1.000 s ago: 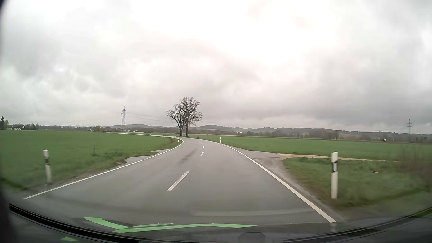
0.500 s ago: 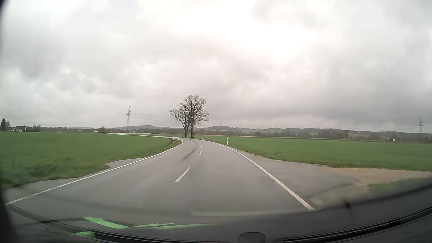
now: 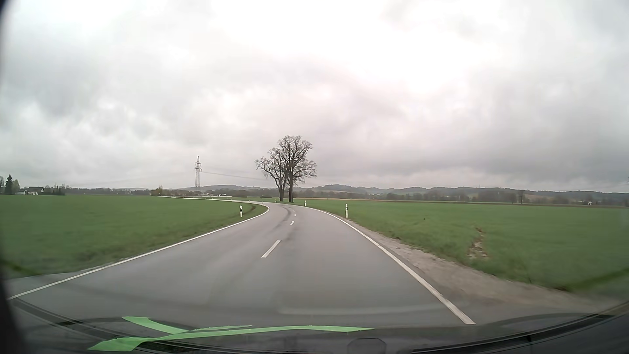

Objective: Follow the waypoints while adhering to traffic rules and regulations

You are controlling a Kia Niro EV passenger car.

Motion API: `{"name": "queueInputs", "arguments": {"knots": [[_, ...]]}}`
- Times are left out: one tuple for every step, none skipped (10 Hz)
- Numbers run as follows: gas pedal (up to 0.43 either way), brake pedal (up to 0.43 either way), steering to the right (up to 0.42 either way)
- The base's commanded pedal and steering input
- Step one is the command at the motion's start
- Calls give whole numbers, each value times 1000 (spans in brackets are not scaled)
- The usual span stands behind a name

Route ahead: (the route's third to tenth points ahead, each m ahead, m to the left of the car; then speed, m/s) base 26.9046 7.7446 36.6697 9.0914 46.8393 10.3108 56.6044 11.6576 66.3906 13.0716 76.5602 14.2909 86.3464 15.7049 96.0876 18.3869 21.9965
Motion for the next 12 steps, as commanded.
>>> {"name": "queueInputs", "arguments": {"knots": [[177, 0, -24], [177, 0, -25], [177, 0, -25], [157, 0, -24], [130, 0, -23], [130, 0, -23], [118, 0, -23], [110, 0, -22], [110, 0, -22], [110, 0, -21], [130, 0, -19], [150, 0, -17]]}}
